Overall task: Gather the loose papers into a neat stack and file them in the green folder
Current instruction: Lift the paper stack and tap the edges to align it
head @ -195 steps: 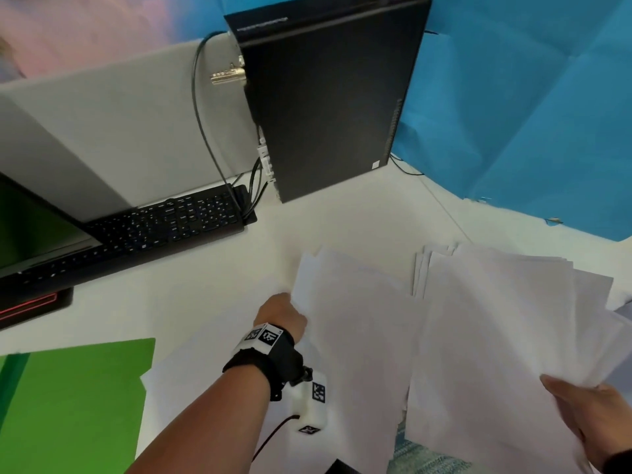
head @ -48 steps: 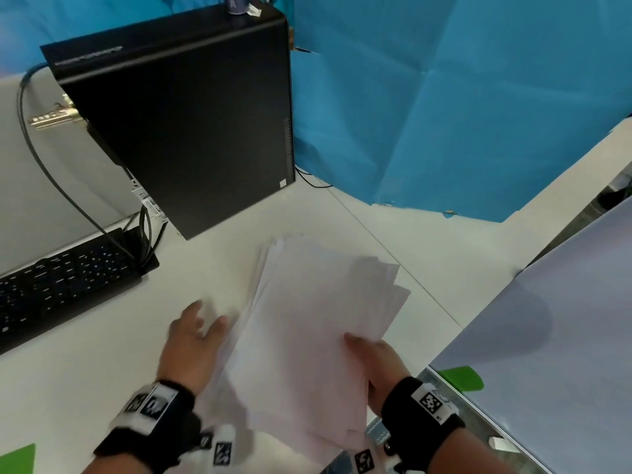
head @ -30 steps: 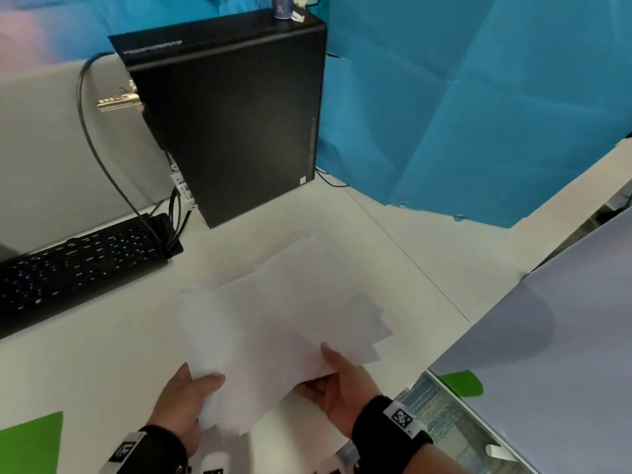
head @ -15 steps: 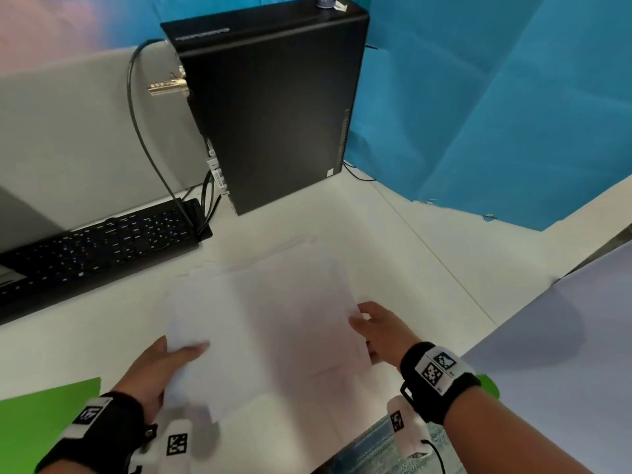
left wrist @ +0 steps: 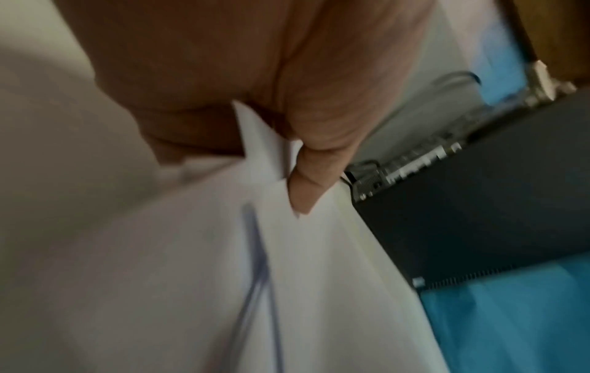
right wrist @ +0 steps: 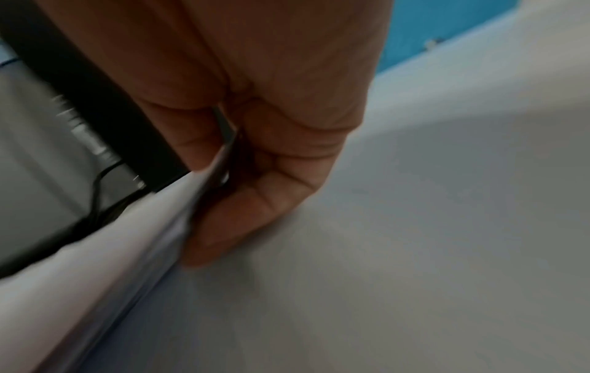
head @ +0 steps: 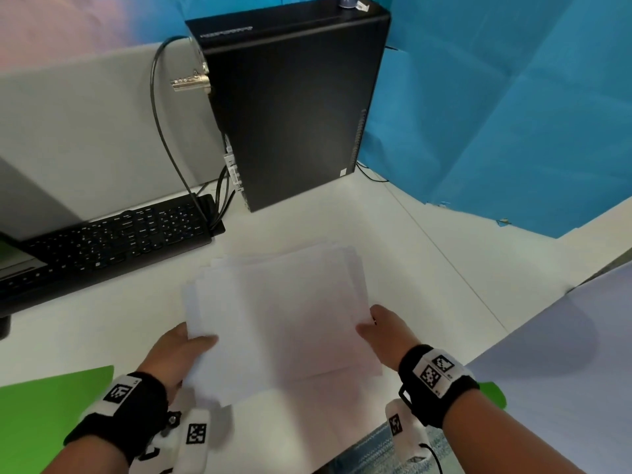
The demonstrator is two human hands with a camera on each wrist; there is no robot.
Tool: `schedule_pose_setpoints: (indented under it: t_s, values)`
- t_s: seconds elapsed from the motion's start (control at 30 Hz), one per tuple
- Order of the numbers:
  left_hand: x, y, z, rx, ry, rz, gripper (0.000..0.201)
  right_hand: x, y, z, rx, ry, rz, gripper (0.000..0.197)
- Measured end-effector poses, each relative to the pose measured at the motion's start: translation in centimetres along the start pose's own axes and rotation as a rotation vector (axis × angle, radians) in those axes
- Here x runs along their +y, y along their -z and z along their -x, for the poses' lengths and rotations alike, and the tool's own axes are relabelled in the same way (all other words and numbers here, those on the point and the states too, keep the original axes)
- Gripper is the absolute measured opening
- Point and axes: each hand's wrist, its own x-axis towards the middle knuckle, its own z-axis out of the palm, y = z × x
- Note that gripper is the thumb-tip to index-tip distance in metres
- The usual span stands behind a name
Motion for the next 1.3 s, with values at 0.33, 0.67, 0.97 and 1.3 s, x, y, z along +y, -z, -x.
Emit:
schedule_pose_setpoints:
  t_s: [0.33,0.67,0.97,1.3]
  values:
    - [-1.1,0.6,1.4,-0.147,0.071,0.042,0.037,2.5,1.3,1.1,-0.101,-0.085,-0.329,0.015]
    - [0.1,-1.0,0.2,-0.037,-0.102,-0.256,0.057,-0.1,0.5,0.1,0.010,0.016,-0.098,0.051]
    - [1.5,-1.6,1.4,0.203,-0.112,-0.346,0.020,-1.1,0.6,-1.0,0.160,0.032,0.027,0.033]
    - [1.2,-0.3,-1.3,0.180,0.143,0.047,0.011,-1.0,2.2,-1.9,0.038,-0.015,-0.071,0.061]
